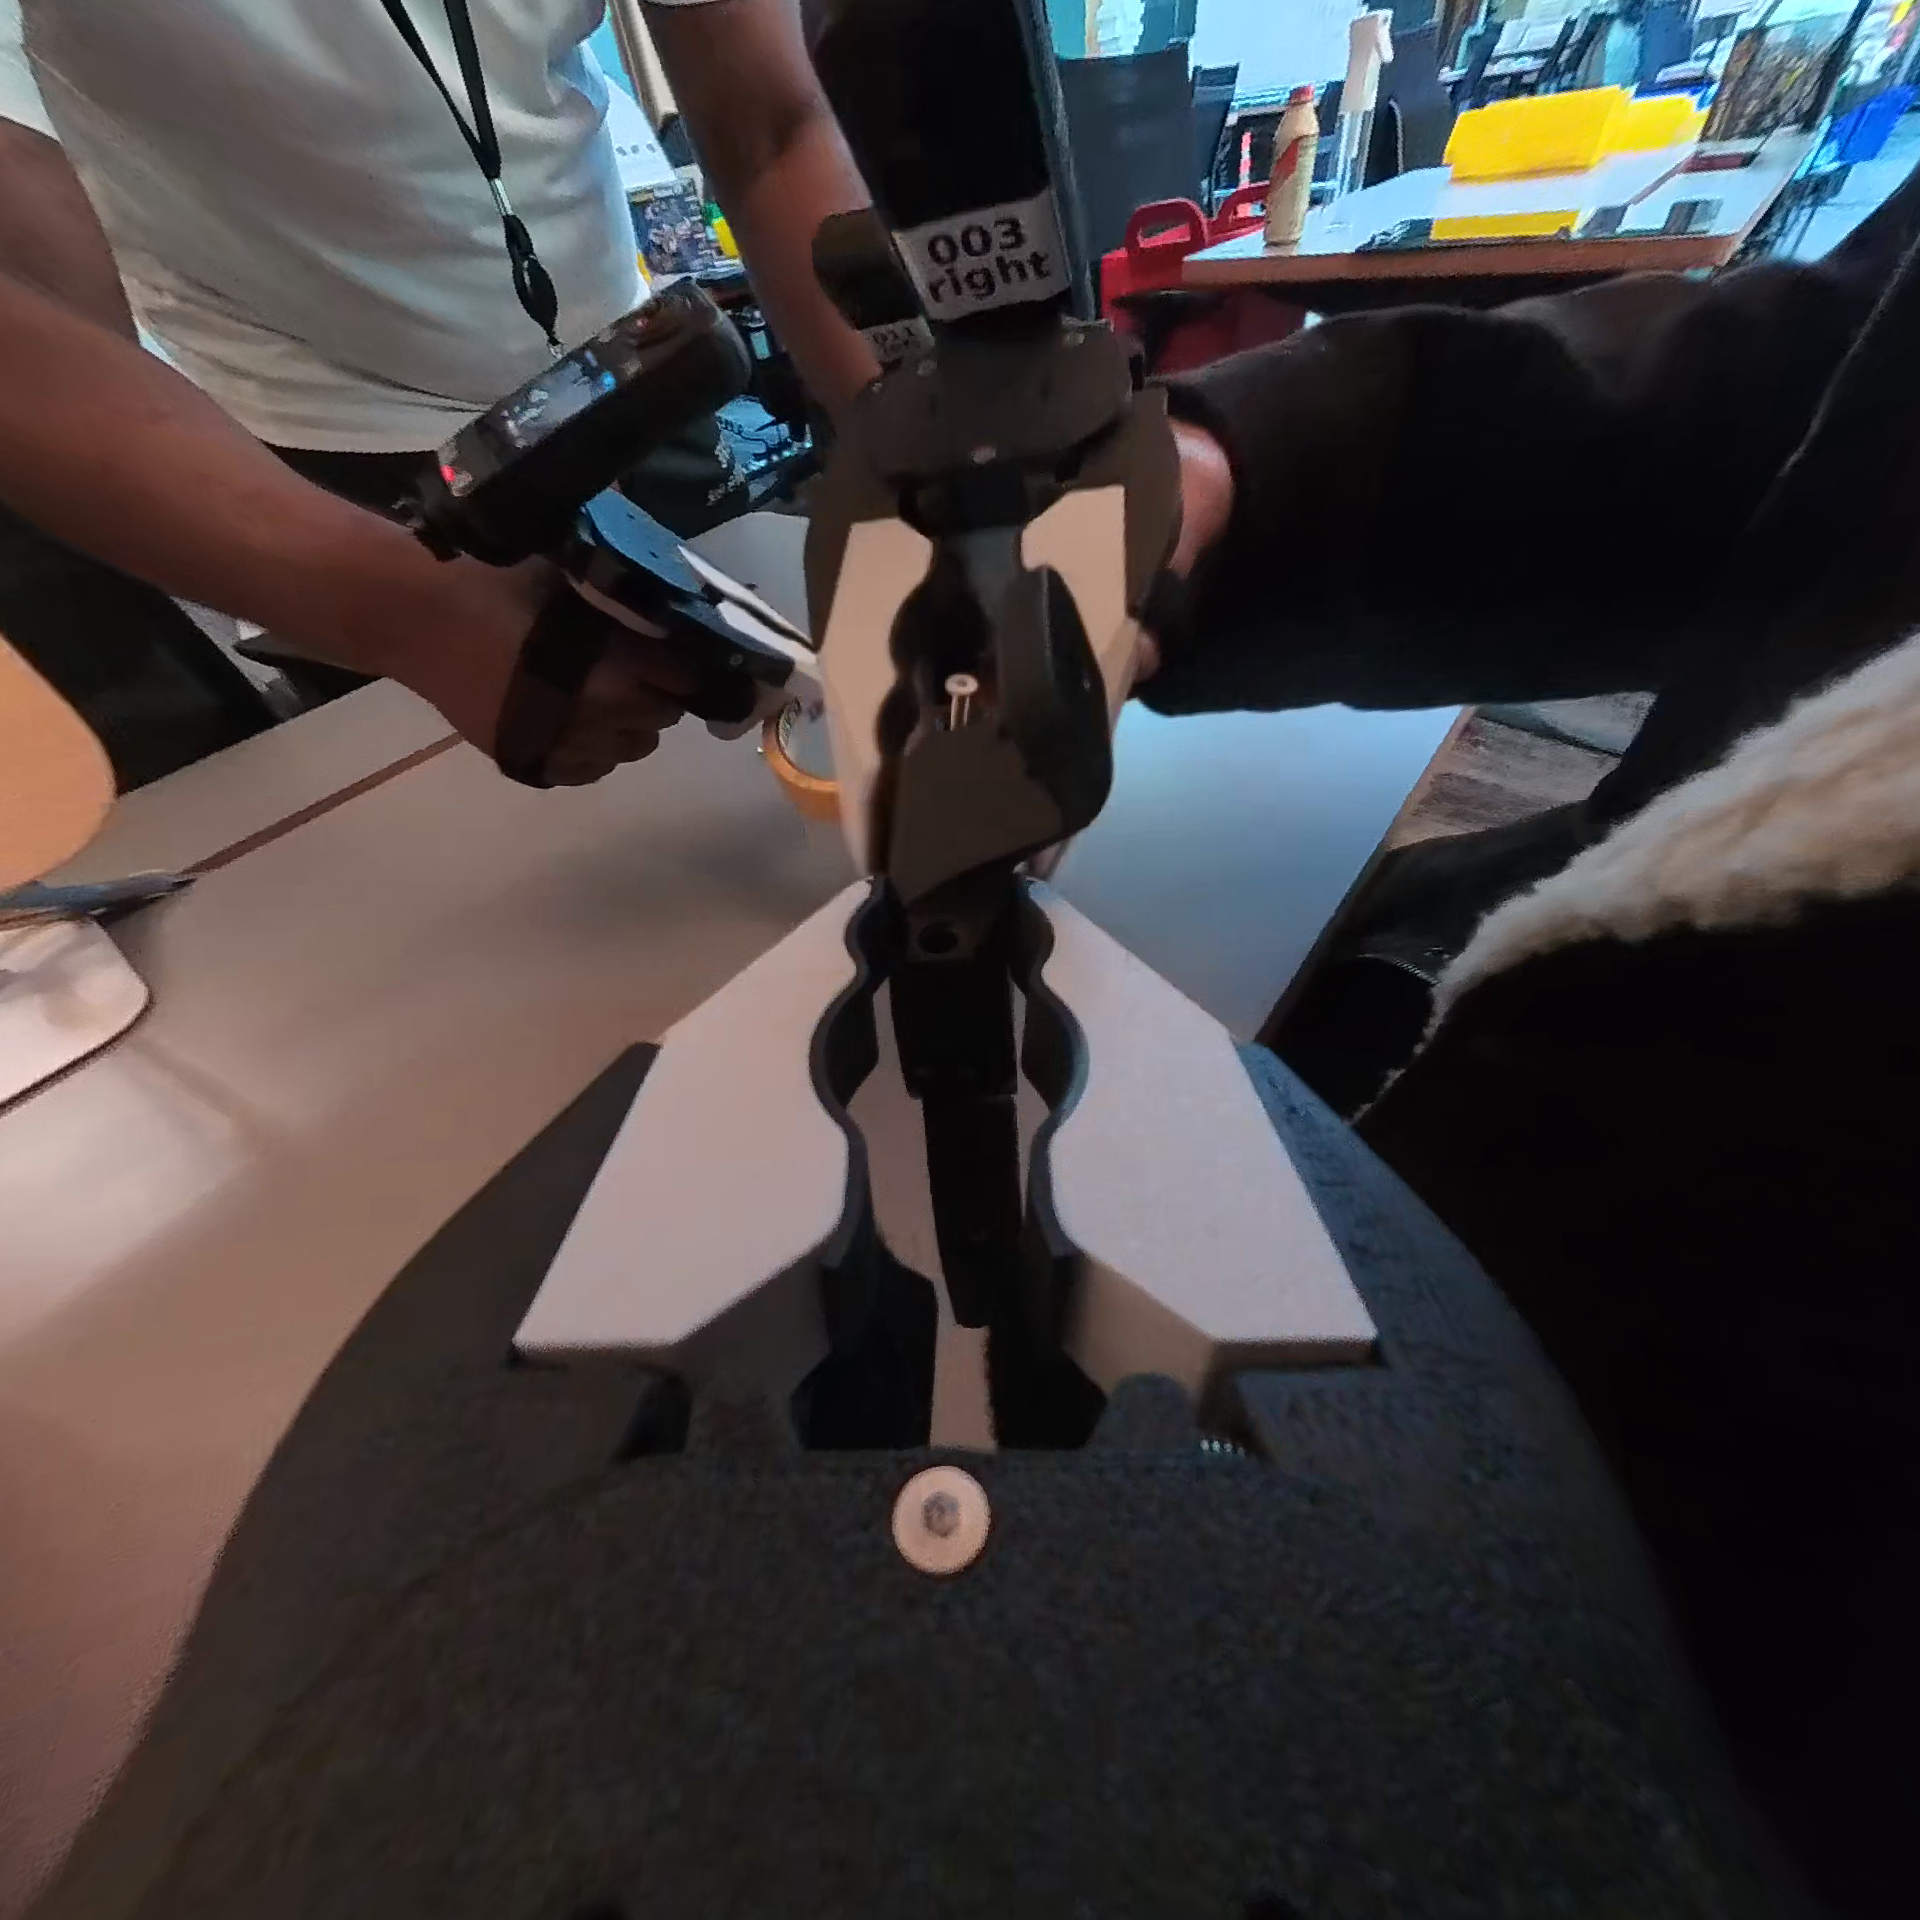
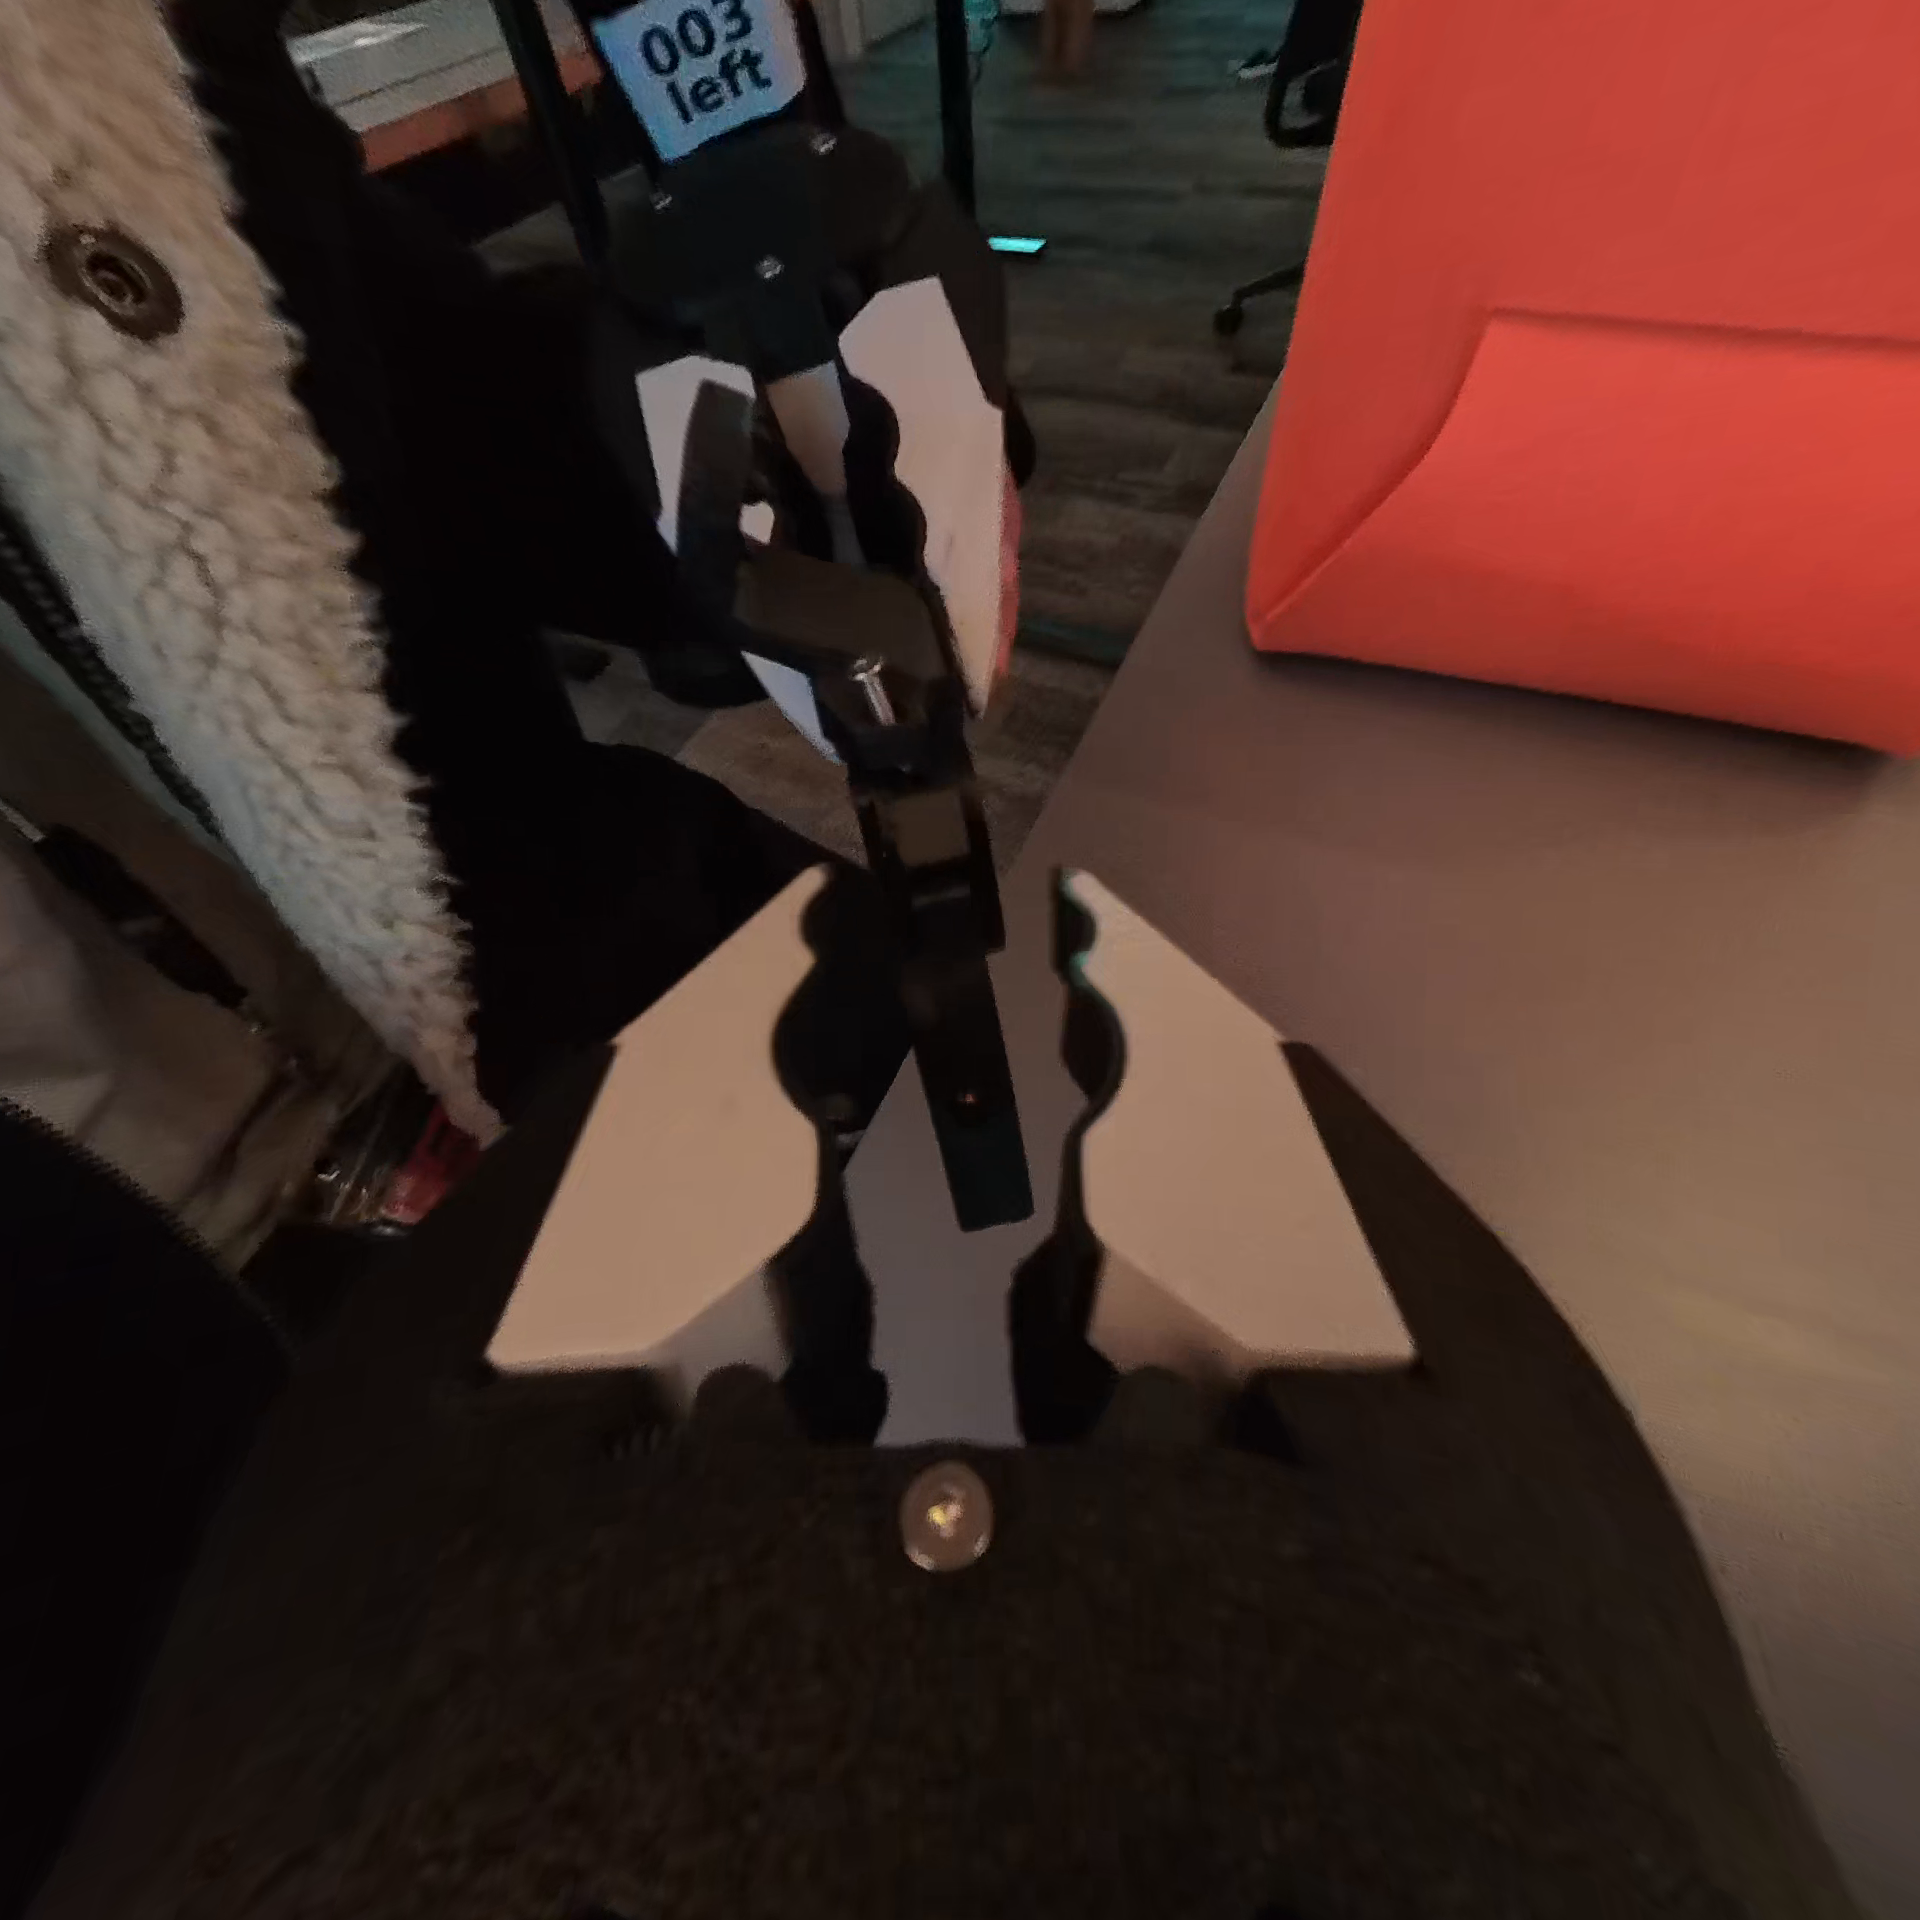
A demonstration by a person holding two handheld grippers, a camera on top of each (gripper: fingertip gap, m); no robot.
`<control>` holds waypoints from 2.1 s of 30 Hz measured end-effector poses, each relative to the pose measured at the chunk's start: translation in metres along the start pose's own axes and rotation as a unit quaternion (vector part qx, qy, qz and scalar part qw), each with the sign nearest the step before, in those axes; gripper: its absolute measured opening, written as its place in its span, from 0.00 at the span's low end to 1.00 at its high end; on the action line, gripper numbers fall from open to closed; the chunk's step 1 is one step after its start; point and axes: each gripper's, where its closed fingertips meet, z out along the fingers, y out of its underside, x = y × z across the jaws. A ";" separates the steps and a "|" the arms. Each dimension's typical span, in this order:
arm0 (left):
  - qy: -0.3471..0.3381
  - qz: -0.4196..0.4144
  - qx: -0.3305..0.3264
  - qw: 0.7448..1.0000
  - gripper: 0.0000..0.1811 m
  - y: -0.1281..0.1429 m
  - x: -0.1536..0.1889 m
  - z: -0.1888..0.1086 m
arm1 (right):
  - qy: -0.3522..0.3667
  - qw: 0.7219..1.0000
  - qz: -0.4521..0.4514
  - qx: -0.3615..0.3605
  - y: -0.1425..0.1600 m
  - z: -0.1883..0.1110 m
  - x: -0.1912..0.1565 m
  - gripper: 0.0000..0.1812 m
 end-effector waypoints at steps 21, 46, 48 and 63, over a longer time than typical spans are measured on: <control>0.059 -0.042 -0.063 0.995 0.12 -0.001 0.009 0.009 | -0.021 0.998 0.041 0.052 -0.003 -0.014 -0.015 0.11; 0.147 -0.150 -0.056 0.976 0.12 -0.016 0.012 0.004 | -0.012 0.991 0.045 0.123 -0.029 -0.023 -0.019 0.13; 0.157 -0.156 -0.056 0.974 0.12 -0.016 0.013 0.004 | -0.006 0.989 0.038 0.140 -0.040 -0.030 -0.019 0.16; 0.239 -0.299 -0.091 0.920 0.12 0.027 0.007 0.027 | 0.162 0.979 -0.110 -0.055 0.033 -0.028 -0.007 0.48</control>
